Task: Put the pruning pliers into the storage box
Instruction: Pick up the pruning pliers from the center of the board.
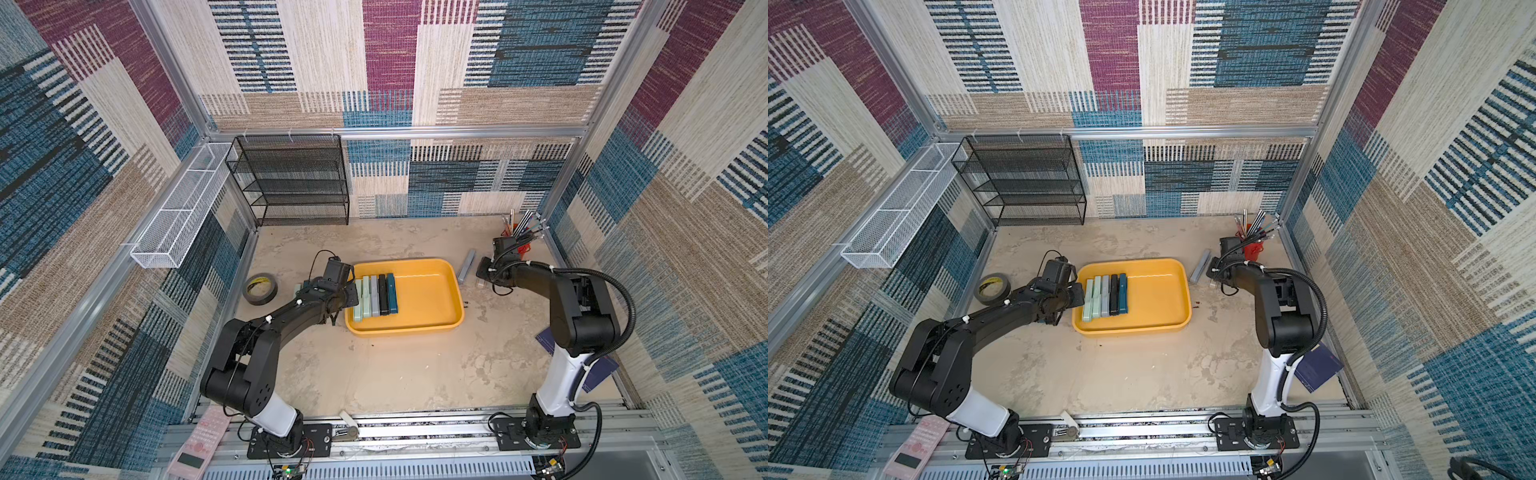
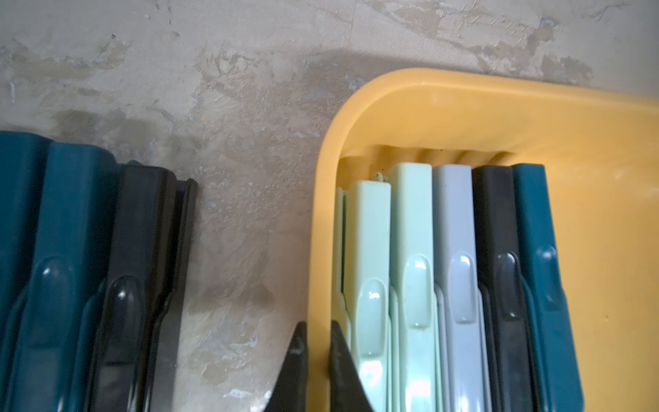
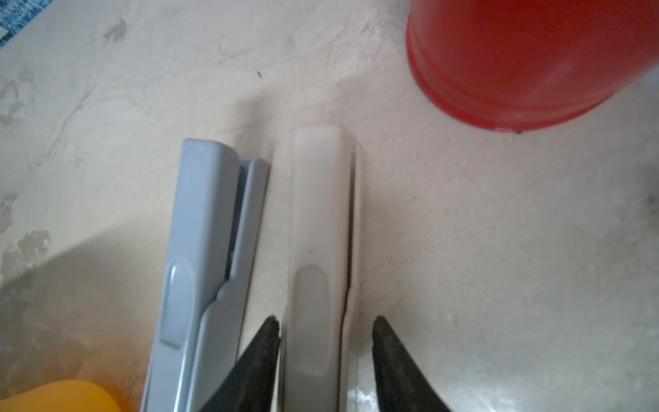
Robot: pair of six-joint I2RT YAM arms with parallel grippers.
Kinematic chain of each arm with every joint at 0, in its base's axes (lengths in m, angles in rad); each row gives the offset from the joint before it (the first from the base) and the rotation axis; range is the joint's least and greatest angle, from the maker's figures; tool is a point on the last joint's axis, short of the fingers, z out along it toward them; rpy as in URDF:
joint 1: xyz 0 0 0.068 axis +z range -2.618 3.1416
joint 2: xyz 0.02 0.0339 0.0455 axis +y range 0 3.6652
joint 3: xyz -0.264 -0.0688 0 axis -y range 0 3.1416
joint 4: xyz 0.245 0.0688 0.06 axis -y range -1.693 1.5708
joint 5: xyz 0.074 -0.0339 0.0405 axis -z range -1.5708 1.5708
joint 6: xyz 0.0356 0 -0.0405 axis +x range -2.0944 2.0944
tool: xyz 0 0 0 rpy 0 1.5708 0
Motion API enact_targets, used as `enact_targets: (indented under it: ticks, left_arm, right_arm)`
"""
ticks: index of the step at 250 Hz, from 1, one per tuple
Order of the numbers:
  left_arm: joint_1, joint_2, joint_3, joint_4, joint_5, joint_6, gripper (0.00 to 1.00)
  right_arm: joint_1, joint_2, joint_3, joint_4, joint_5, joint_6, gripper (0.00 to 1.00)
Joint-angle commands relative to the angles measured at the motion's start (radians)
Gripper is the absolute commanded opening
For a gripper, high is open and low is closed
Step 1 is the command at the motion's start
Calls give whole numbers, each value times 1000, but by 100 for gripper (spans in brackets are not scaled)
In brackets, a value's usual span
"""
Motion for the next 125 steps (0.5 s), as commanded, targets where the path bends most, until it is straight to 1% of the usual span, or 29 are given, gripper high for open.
enact_targets:
  ticks: [1, 35, 53, 105, 125]
  left_arm:
    - [2, 7, -2, -26, -6, 24, 9]
    - [2, 6, -1, -25, -5, 24, 9]
    - [2, 5, -2, -28, -6, 24, 9]
    - [3, 1, -2, -28, -8, 25, 9]
    - [4, 5, 1, -26, -2, 25, 9]
  right_arm:
    - [1, -13, -9, -15, 12, -28, 49]
    - [0, -11, -21, -7, -3, -24, 49]
    - [1, -5, -24, -3, -10, -19, 48]
    - [2, -28, -42, -7, 4, -25, 40]
    - [1, -42, -52, -10, 12, -29, 35]
